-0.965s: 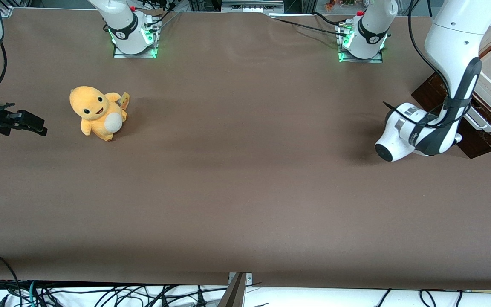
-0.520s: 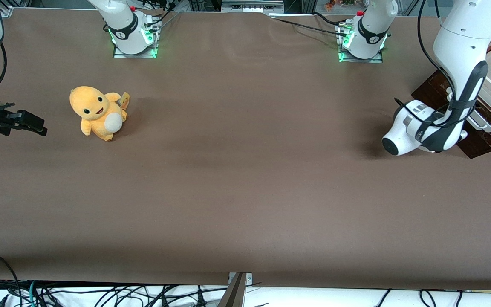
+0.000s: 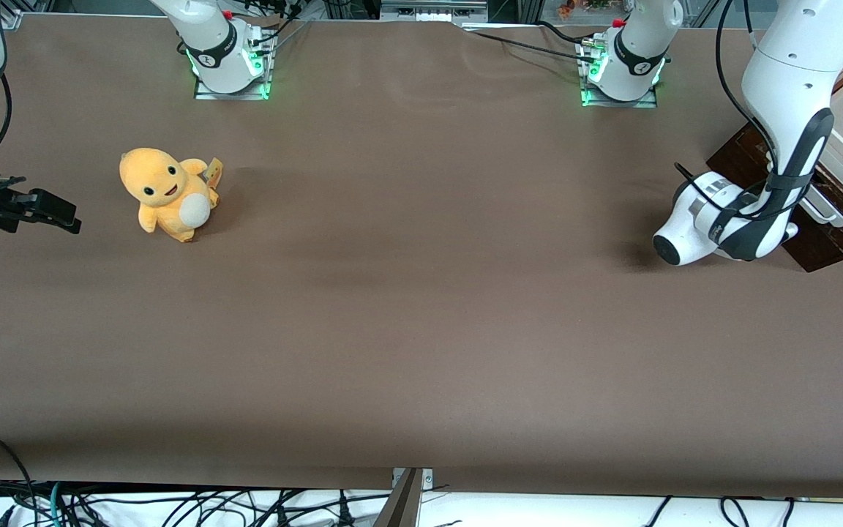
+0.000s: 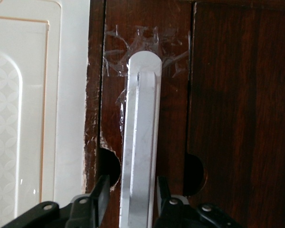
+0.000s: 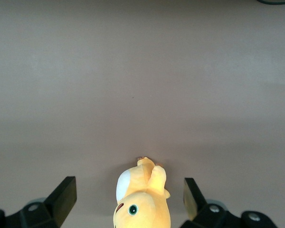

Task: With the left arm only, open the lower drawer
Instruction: 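Close the left gripper on the white drawer handle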

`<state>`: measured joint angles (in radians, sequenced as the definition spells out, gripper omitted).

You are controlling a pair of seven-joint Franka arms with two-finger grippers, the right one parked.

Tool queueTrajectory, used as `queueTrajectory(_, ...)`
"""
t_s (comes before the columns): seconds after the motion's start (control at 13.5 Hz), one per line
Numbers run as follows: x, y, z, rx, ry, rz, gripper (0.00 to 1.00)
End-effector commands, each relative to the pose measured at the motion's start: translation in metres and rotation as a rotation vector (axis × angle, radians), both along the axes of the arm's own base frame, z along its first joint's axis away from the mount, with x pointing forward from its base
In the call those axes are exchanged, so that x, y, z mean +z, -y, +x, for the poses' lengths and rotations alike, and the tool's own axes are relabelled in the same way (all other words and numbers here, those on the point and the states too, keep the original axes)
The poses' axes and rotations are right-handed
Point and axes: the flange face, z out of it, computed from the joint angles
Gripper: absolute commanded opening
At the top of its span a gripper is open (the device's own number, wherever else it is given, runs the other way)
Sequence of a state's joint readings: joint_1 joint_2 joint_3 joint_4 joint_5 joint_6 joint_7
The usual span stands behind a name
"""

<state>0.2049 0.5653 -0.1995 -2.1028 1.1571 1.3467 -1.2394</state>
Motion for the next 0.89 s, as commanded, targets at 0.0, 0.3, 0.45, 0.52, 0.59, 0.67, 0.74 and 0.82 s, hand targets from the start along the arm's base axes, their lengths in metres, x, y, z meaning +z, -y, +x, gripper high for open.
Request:
queueTrajectory(0.0, 0.0004, -0.0018, 0.0029, -0.031, 0.001, 0.007, 0.32)
queueTrajectory(0.3, 0.0003, 0.0017, 0.0047, -0.038, 0.002, 0.007, 0.09)
queueTrajectory(0.45, -0.0003, 0.0024, 0.0045, -0.039, 0.0, 0.007, 0.05)
queueTrajectory(0.52, -0.0004, 0.0025, 0.0046, -0.04, 0.001, 0.006, 0.04)
queueTrajectory(0.59, 0.0, 0.0032, 0.0054, -0.041, 0.002, 0.006, 0.03)
queueTrajectory(0.67, -0.0007, 0.0031, 0.0059, -0.04, 0.002, 0.007, 0.02)
queueTrajectory(0.74, 0.0002, 0.0035, 0.0089, -0.04, 0.007, 0.008, 0.02)
queueTrajectory(0.82, -0.0002, 0.0049, 0.0096, -0.043, 0.007, 0.008, 0.02)
